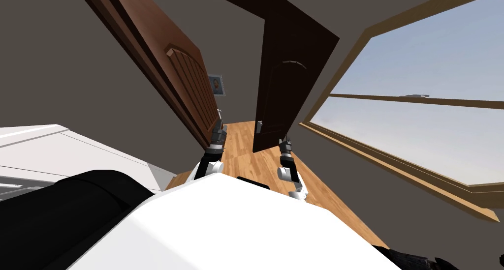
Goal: Push the door open
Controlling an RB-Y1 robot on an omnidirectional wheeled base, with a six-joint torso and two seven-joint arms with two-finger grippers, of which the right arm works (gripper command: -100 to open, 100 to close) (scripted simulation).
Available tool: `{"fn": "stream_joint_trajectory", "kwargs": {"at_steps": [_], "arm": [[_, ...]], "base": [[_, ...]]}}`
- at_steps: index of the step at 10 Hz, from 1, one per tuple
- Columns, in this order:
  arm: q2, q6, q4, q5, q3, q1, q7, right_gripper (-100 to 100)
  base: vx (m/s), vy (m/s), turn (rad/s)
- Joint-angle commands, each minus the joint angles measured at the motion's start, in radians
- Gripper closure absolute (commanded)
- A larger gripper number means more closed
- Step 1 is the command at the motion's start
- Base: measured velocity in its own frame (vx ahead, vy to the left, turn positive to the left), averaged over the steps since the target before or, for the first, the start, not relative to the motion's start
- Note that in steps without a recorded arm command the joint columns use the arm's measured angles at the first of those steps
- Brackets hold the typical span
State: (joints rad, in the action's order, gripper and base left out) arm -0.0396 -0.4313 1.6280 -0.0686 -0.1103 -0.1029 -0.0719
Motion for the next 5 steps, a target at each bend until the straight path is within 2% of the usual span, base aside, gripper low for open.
{"fn": "stream_joint_trajectory", "kwargs": {"at_steps": [1,2,3,4,5], "arm": [[0.000,-0.005,-0.050,0.002,-0.009,0.033,0.000,-100],[0.000,-0.005,-0.059,0.002,-0.009,0.033,0.000,-100],[-0.001,-0.006,-0.090,0.003,-0.016,0.061,-0.001,-100],[-0.001,-0.006,-0.103,0.003,-0.016,0.061,-0.001,-100],[-0.001,-0.008,-0.142,0.004,-0.024,0.088,-0.001,-100]], "base": [[0.052,-0.027,0.047],[0.046,-0.028,0.024],[0.050,-0.047,0.041],[0.042,-0.038,0.030],[0.048,-0.028,0.044]]}}
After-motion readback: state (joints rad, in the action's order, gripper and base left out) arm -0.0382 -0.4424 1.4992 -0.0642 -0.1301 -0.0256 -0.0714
